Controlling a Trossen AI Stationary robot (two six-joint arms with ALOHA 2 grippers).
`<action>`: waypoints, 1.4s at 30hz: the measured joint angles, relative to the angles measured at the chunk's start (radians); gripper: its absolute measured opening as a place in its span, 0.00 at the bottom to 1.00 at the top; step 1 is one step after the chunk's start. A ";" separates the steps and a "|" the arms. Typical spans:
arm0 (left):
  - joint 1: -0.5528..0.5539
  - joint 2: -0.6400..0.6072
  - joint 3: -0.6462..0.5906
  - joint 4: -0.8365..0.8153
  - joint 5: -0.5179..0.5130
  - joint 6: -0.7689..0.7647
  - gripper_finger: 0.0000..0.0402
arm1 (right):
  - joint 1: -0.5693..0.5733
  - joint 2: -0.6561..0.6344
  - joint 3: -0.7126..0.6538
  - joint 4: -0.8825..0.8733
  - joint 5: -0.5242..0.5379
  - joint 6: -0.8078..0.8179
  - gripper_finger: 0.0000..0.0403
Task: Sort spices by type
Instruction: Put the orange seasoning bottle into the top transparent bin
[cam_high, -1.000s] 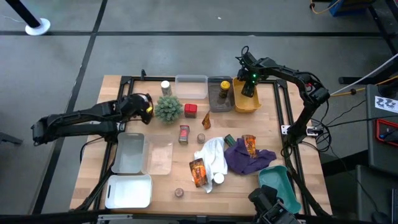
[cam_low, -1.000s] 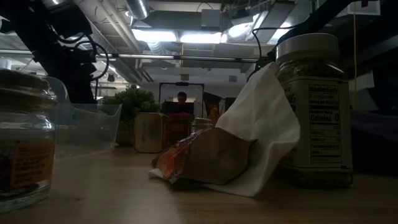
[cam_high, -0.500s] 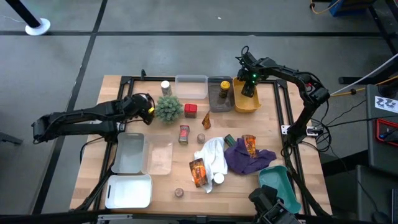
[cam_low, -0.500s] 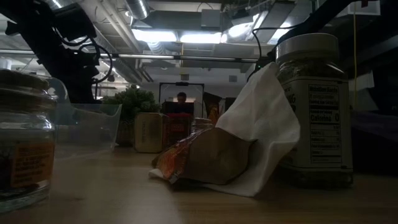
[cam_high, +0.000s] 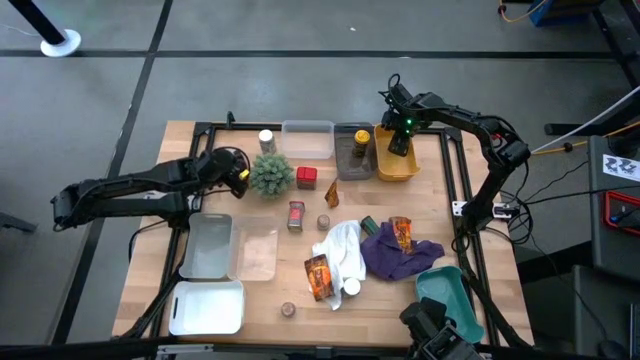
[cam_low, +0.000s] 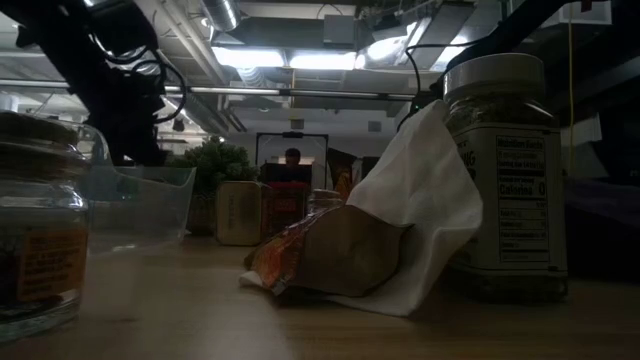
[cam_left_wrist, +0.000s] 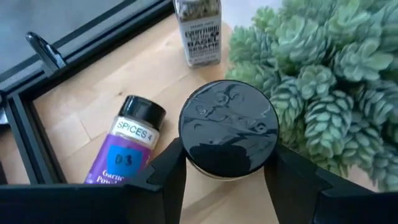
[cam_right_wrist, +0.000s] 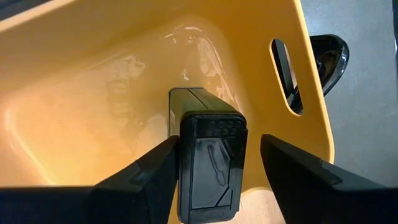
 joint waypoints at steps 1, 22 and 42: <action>0.000 0.000 0.003 -0.001 0.000 0.000 0.42 | 0.000 0.000 0.000 0.000 0.000 0.000 0.56; 0.000 0.000 0.057 0.003 -0.002 0.036 0.41 | 0.000 0.000 0.000 0.000 0.000 0.000 0.56; 0.035 0.065 0.057 -0.178 0.004 -0.195 0.42 | 0.000 0.000 0.000 0.000 0.000 0.000 0.56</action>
